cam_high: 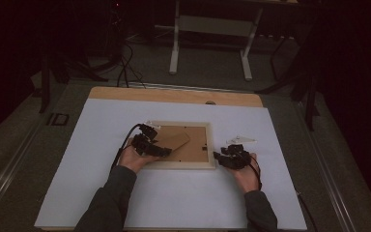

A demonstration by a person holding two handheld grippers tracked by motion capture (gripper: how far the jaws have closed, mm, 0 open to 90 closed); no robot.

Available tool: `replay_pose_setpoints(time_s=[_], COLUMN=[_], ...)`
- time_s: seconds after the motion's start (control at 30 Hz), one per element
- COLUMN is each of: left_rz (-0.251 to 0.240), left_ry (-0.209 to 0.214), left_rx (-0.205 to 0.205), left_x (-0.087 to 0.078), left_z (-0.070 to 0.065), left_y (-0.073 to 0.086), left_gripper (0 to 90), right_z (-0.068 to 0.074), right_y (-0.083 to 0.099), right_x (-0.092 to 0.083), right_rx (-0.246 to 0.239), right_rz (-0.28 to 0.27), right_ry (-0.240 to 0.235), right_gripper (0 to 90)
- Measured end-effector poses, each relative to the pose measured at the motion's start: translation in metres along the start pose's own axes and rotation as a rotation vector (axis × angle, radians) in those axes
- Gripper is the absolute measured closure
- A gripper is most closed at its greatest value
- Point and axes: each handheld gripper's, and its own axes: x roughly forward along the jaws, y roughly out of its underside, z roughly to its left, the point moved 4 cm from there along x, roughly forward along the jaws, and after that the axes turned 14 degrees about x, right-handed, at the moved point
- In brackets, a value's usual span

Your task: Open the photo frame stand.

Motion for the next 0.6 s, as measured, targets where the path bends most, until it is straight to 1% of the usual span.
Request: replay_pose_setpoints(time_s=[0.1,0.17,0.37,0.43,0.6], left_rz=[-0.001,-0.001,-0.004,-0.008,-0.02], left_ry=[-0.011,-0.018,-0.041,-0.047,-0.07], left_rx=[0.013,0.024,0.061,0.069,0.104], left_x=[-0.001,-0.002,-0.003,-0.003,-0.006], left_z=[-0.002,-0.003,-0.005,-0.007,-0.011], left_y=[-0.001,-0.001,-0.002,-0.003,-0.004], left_gripper=[40.1,40.0,40.0,40.0,40.0], right_z=[0.002,0.006,0.009,0.009,0.009], right_y=[-0.002,-0.004,-0.008,-0.01,-0.013], right_x=[0.0,0.001,0.004,0.006,0.009], right_rx=[-0.002,-0.019,-0.024,-0.03,-0.025], right_rz=[-0.002,-0.001,-0.001,0.002,0.004], right_ry=[0.0,0.004,0.003,0.003,0.007], right_gripper=[57.0,56.9,56.8,56.7,56.7])
